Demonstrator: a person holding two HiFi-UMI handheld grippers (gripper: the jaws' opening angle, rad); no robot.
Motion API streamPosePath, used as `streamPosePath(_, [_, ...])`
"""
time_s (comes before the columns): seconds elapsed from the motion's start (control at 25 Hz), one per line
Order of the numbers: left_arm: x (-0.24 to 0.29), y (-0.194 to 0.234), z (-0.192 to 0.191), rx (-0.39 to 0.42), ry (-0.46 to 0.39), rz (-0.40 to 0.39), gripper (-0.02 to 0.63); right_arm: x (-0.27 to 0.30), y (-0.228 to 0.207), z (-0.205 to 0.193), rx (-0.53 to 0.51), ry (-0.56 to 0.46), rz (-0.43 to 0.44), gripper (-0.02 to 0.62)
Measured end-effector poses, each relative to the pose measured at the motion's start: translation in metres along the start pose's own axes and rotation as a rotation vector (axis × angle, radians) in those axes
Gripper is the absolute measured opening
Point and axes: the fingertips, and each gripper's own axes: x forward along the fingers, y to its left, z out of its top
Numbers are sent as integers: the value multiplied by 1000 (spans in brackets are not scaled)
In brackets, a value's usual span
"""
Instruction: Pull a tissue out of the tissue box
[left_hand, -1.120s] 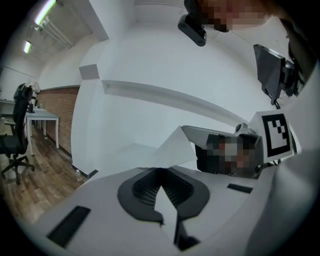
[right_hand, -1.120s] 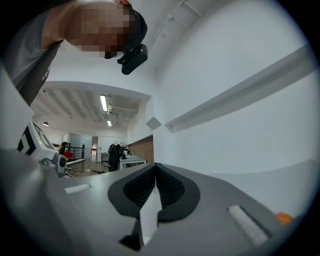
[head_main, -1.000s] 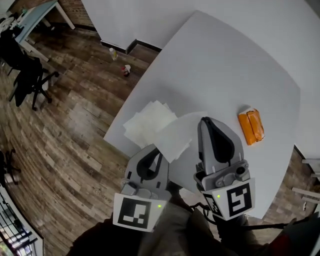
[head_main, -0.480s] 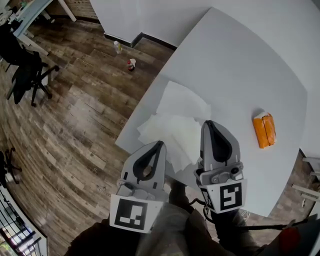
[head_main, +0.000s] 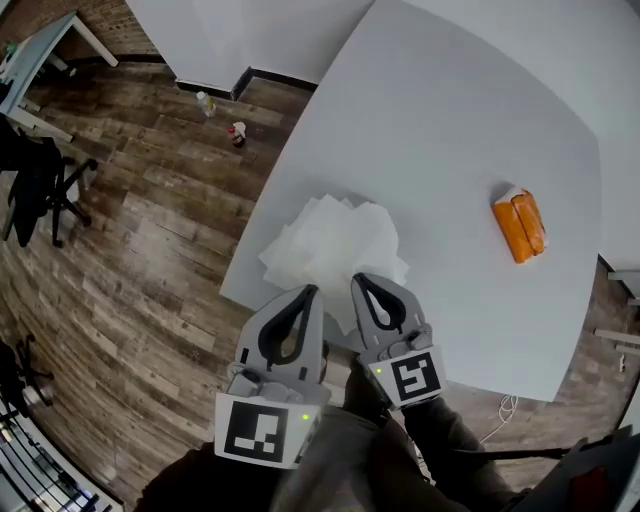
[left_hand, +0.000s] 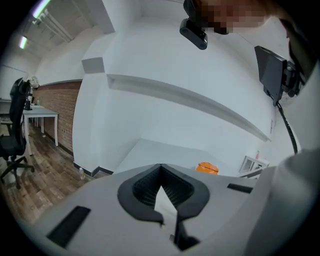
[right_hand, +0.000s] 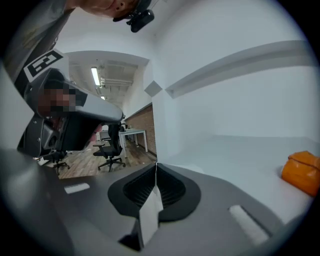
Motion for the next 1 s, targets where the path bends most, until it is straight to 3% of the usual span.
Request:
streamPosePath(0.24, [-10, -16, -3, 13, 1, -33, 0, -21, 28, -13, 92, 30, 92, 103])
streamPosePath(0.48, [-31, -55, -5, 49, -37, -53, 0, -75, 36, -1, 170, -58, 65, 109])
streamPosePath(0.68, [-59, -120, -2, 147, -108, -76, 0, -169, 27, 28, 228, -193, 43, 106])
streamPosePath(0.84, [-86, -192, -1, 224, -179, -117, 0, -269, 16, 52, 243, -298, -36, 77])
streamPosePath(1.0, [-110, -262, -9, 223, -194, -169, 0, -352, 12, 74, 235, -354, -99, 44])
